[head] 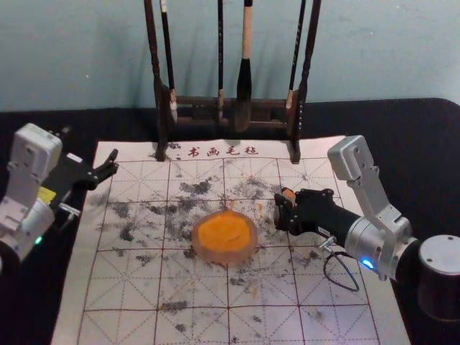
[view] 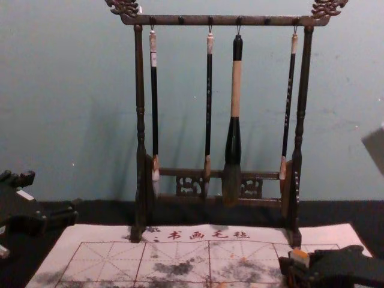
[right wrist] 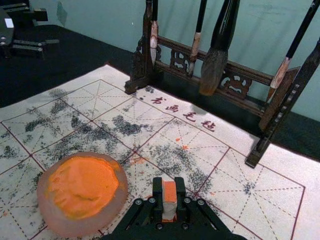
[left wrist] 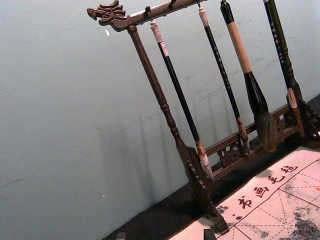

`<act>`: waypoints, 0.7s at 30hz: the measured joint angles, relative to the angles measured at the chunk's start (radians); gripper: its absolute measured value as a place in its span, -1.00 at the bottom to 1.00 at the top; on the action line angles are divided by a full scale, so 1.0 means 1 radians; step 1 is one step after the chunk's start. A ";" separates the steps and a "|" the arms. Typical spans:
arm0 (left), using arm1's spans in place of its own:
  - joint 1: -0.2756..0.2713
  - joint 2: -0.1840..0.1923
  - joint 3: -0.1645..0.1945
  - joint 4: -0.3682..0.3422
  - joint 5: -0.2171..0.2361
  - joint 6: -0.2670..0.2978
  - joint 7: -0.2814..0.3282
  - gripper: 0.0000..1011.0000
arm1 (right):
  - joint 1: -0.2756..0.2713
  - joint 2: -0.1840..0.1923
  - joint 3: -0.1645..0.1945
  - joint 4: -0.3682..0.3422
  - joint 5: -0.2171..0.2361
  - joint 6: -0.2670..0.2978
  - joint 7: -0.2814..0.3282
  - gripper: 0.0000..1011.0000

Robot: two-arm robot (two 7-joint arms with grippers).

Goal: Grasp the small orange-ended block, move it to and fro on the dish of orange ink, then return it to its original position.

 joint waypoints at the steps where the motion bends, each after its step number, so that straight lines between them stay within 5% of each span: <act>1: 0.000 0.000 0.000 0.000 0.000 0.000 0.000 0.98 | 0.000 0.000 0.000 0.000 0.000 0.000 0.000 -0.78; 21: 0.000 0.000 0.000 0.000 0.000 0.000 0.000 0.98 | -0.001 0.001 0.001 -0.002 0.002 0.001 -0.001 0.43</act>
